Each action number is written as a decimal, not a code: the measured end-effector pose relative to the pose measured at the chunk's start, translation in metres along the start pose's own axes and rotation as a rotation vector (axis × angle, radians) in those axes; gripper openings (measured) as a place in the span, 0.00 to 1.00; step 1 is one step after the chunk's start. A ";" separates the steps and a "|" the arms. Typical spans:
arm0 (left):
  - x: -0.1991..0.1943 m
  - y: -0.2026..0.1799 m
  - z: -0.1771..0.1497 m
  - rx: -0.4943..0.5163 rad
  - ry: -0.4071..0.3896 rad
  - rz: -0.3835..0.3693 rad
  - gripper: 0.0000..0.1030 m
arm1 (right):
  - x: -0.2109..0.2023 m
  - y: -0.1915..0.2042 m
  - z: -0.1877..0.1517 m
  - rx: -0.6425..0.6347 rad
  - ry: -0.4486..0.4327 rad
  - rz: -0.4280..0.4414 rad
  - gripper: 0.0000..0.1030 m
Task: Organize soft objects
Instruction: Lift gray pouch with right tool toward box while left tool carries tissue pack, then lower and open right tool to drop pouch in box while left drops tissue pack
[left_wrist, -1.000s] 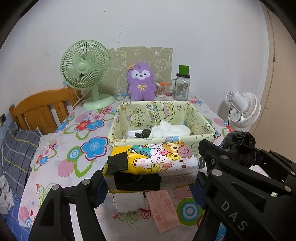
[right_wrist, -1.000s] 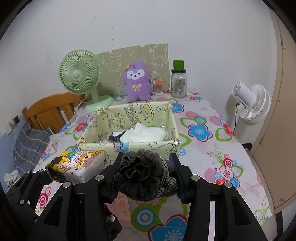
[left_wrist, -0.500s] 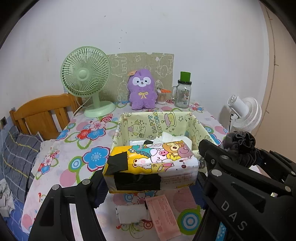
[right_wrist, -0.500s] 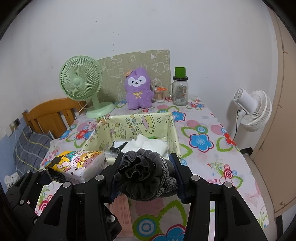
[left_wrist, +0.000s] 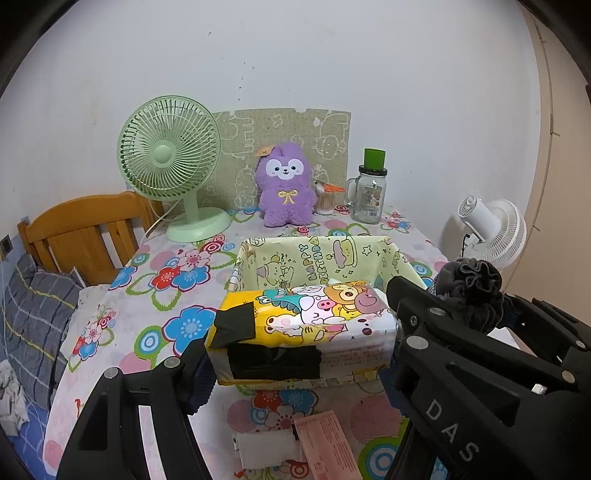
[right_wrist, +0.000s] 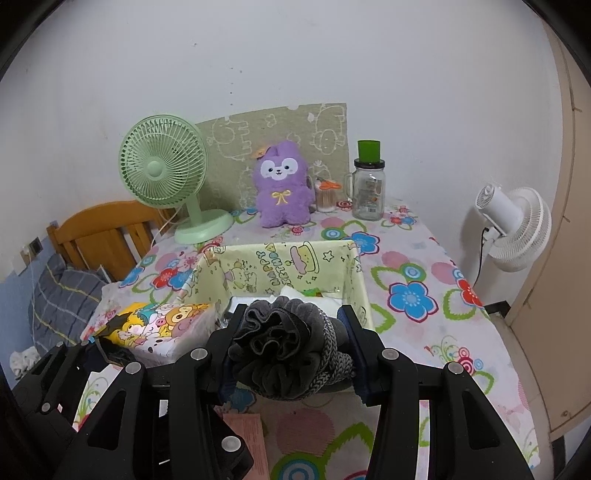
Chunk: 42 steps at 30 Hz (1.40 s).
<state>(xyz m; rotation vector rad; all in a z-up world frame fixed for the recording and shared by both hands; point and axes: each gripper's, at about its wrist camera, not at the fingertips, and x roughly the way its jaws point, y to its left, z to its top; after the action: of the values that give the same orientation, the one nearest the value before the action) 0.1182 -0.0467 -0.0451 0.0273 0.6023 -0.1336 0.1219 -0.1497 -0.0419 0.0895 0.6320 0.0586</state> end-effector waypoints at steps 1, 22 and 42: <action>0.001 0.000 0.001 0.001 -0.001 0.002 0.73 | 0.002 0.000 0.001 0.000 -0.001 0.001 0.50; 0.044 0.011 0.031 0.004 0.016 -0.005 0.73 | 0.050 0.003 0.032 -0.015 0.017 0.014 0.50; 0.108 0.015 0.048 -0.049 0.084 -0.036 0.74 | 0.120 -0.004 0.056 -0.041 0.088 0.068 0.50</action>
<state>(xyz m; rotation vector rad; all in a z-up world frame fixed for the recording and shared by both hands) 0.2351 -0.0472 -0.0666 -0.0258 0.6897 -0.1535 0.2519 -0.1475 -0.0676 0.0686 0.7150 0.1417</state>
